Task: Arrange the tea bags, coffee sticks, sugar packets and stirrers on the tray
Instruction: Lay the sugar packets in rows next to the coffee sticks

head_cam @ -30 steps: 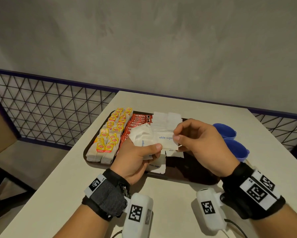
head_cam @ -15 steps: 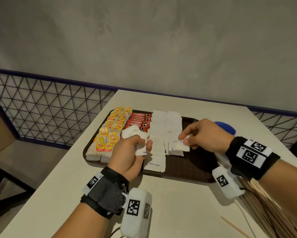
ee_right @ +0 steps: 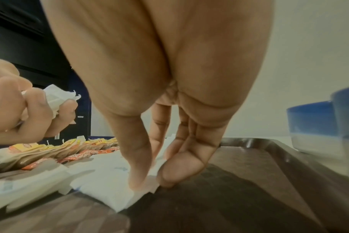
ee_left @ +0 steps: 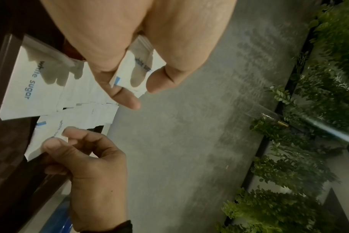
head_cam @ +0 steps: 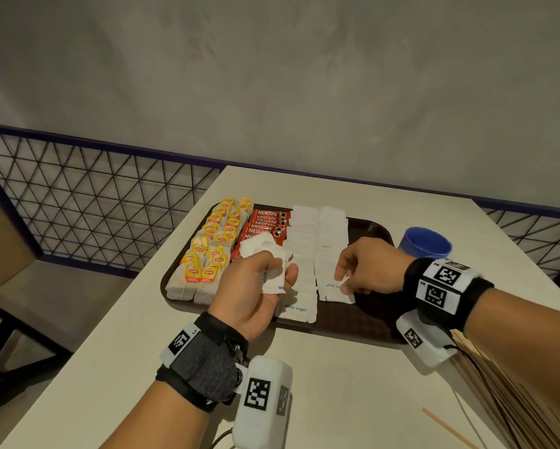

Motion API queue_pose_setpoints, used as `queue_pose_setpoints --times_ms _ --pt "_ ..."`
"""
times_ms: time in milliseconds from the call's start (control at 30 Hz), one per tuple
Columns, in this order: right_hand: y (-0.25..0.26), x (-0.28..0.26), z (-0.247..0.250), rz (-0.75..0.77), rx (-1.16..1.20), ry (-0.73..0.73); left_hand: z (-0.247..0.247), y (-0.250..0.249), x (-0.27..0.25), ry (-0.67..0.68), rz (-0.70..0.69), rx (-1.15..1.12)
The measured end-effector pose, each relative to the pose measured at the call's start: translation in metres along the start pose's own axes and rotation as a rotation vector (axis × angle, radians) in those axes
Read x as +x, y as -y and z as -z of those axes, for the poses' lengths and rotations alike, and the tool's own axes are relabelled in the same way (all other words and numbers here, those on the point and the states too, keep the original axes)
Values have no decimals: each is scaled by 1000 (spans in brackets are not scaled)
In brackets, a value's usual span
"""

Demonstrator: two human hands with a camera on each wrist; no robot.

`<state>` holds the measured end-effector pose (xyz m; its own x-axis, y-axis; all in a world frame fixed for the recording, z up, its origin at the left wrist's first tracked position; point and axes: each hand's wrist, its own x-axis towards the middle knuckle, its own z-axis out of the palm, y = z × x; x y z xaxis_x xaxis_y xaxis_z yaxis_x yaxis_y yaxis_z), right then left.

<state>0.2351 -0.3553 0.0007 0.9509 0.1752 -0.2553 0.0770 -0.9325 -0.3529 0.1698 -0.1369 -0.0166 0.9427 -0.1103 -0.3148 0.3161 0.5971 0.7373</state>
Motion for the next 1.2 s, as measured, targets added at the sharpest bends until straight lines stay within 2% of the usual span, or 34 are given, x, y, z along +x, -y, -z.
queue_pose_setpoints --times_ms 100,200,433,600,733,867,1033,1200 --pt "2 -4 5 18 -19 -14 0 0 1 -8 9 -108" --pt "9 -13 15 52 113 -84 -2 1 0 22 2 -151" --pt "40 -59 9 180 648 -242 0 6 -2 271 -12 38" --pt "47 -77 -8 203 835 -268 -2 5 -7 393 -22 118" --pt "41 -79 -18 220 714 -305 1 7 -6 388 -23 183" --pt "34 -80 -11 233 777 -246 2 10 -4 376 -52 214" --pt "29 -74 -3 191 1018 -163 2 9 -3 333 -84 244" --pt "27 -68 3 93 1328 -212 2 12 0 253 -54 170"
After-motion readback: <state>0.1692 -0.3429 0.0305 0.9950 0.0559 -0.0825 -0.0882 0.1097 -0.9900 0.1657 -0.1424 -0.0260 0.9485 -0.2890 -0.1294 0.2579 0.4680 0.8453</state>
